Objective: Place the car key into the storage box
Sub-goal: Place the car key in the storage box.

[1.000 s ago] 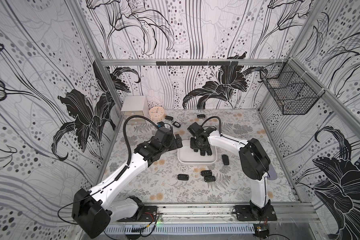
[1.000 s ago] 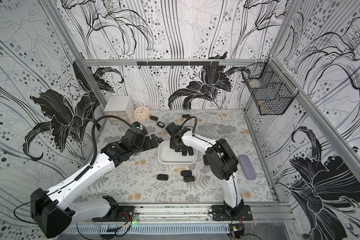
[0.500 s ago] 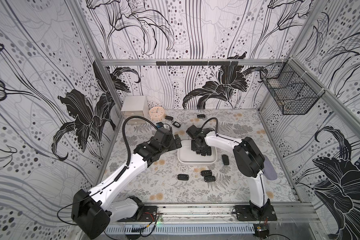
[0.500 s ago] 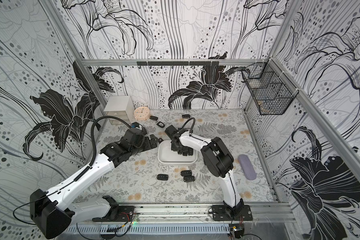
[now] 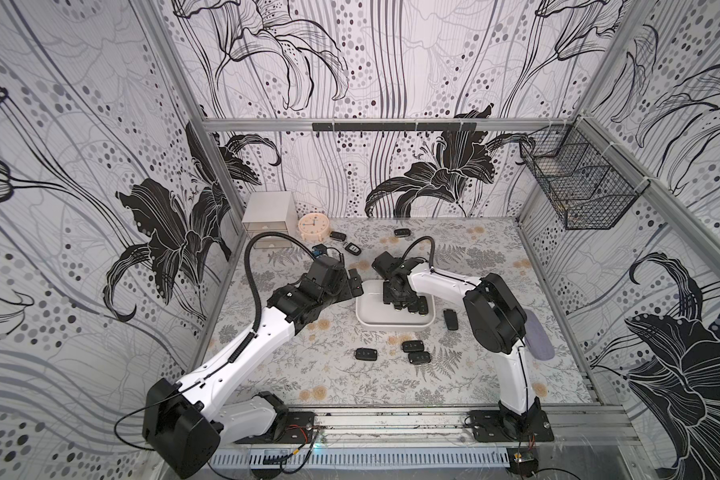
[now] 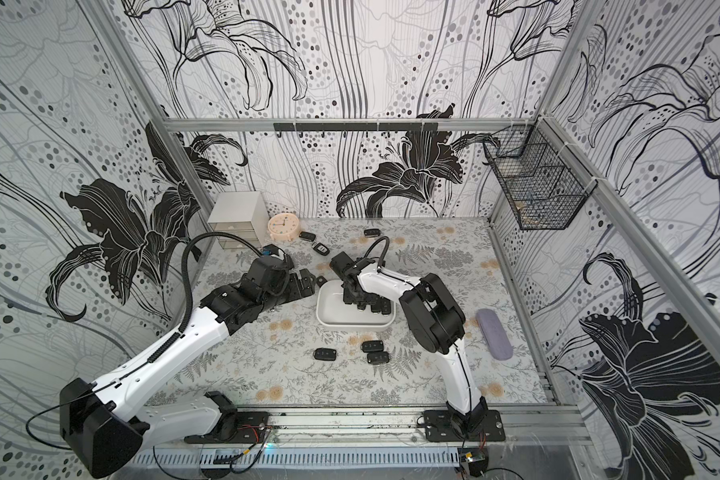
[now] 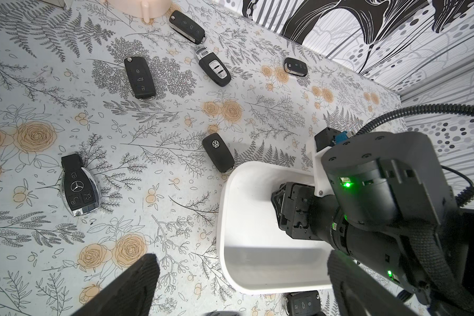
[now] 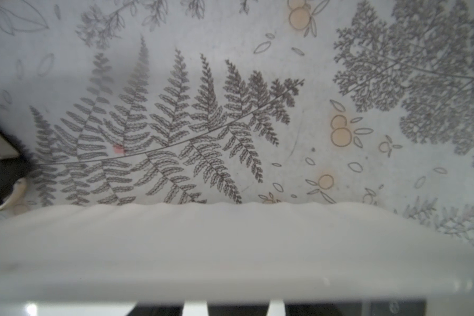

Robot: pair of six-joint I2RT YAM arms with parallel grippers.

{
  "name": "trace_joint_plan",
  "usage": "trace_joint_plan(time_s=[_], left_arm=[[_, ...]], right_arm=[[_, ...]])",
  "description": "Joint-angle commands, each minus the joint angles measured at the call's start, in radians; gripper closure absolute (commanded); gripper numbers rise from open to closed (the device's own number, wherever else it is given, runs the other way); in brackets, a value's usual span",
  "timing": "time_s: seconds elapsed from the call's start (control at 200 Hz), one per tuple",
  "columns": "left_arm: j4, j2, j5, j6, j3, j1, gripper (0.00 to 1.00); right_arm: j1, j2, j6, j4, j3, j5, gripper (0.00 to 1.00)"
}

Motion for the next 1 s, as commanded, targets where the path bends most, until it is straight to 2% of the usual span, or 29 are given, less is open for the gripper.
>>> trace_joint_plan(time_s=[0.0, 0.3, 0.356, 0.441, 0.481, 0.506, 0.521, 0.831, 0.996], left_arm=[[0.005, -0.009, -0.016, -0.008, -0.008, 0.008, 0.01], [0.028, 0.011, -0.024, -0.013, -0.042, 0.049, 0.01], [0.024, 0.015, -0.021, -0.033, -0.05, 0.071, 0.01], [0.018, 0.025, -0.013, -0.051, -0.063, 0.106, 0.01], [0.013, 0.032, -0.004, -0.058, -0.068, 0.12, 0.01], [0.008, 0.035, 0.0, -0.064, -0.07, 0.13, 0.01], [0.006, 0.036, 0.004, -0.069, -0.073, 0.134, 0.01], [-0.001, 0.08, 0.041, -0.097, -0.089, 0.155, 0.01], [-0.088, 0.103, 0.066, -0.209, -0.069, 0.152, 0.06]], right_arm=[[0.003, -0.065, -0.015, -0.01, 0.005, -0.008, 0.41], [0.006, -0.223, -0.036, 0.079, -0.094, -0.096, 0.31], [0.006, -0.255, -0.039, 0.1, -0.119, -0.11, 0.23], [0.009, -0.298, -0.044, 0.122, -0.153, -0.125, 0.17], [0.009, -0.312, -0.048, 0.127, -0.166, -0.134, 0.11], [0.009, -0.321, -0.05, 0.131, -0.173, -0.141, 0.02], [0.009, -0.326, -0.052, 0.134, -0.179, -0.145, 0.0], [0.053, -0.451, -0.08, 0.172, -0.32, -0.168, 0.0], [0.081, -0.56, -0.104, 0.201, -0.413, -0.155, 0.0]])
